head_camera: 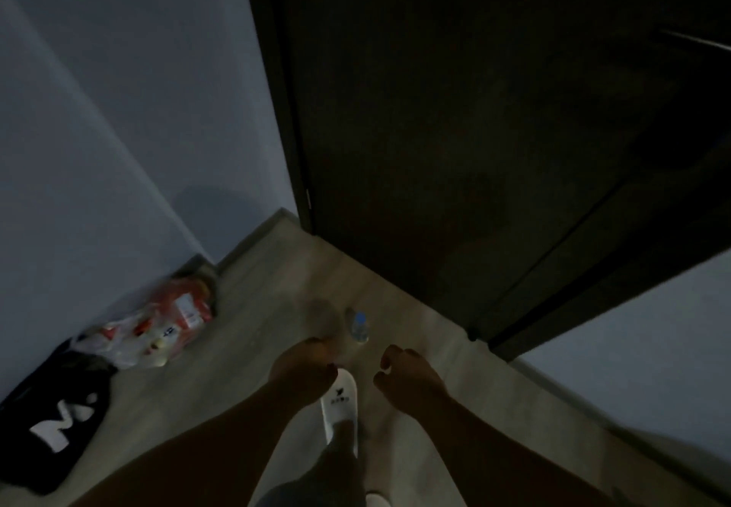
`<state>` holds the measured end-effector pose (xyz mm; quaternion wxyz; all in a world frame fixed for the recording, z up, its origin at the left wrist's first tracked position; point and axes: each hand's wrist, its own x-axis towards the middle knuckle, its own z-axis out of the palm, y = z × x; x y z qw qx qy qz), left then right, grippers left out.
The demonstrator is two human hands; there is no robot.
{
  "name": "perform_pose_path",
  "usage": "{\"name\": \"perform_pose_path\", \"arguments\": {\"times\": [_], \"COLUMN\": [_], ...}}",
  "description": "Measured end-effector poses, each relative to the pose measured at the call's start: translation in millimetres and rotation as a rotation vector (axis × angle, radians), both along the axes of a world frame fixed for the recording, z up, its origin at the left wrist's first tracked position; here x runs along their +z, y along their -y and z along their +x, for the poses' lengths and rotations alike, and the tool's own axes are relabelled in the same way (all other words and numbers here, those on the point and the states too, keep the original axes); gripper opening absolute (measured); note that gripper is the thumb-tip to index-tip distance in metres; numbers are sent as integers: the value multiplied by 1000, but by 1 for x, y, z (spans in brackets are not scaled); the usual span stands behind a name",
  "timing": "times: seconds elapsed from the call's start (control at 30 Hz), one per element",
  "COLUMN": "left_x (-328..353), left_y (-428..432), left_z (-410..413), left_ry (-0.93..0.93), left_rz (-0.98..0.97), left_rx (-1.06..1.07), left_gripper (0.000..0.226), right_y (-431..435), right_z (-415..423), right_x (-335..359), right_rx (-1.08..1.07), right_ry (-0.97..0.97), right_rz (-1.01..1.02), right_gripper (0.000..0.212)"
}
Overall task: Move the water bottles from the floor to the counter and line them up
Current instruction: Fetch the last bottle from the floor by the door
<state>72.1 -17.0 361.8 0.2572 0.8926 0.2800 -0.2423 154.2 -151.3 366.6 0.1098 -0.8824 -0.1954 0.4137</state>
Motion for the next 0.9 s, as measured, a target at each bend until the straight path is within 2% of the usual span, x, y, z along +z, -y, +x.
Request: {"name": "perform_pose_path", "arguments": {"times": [0.13,0.37,0.53,0.73,0.9], "left_x": [-18,-33,-55,-110,-180], "left_y": [-33,-85,-102,-113,-116], "left_z": [42,102,123,141,158], "left_ry": [3,-69,-143,-193,-229], "left_rz": [-43,-54,-126,-226,-283], "left_rx": [91,82,198,460,565], "left_gripper": [36,38,39,34,28], "right_y": [-31,-94,-122,-150,-171], "right_z": [50,117,148,182,197], "right_x": [-13,-28,-56,-119,-202], "right_rx": [10,114,209,391,425], "right_ry": [1,-67,-155,-179,-231], "right_rz": [-52,-76,-155,-273,-310], "right_gripper": [39,36,33,33,32]}}
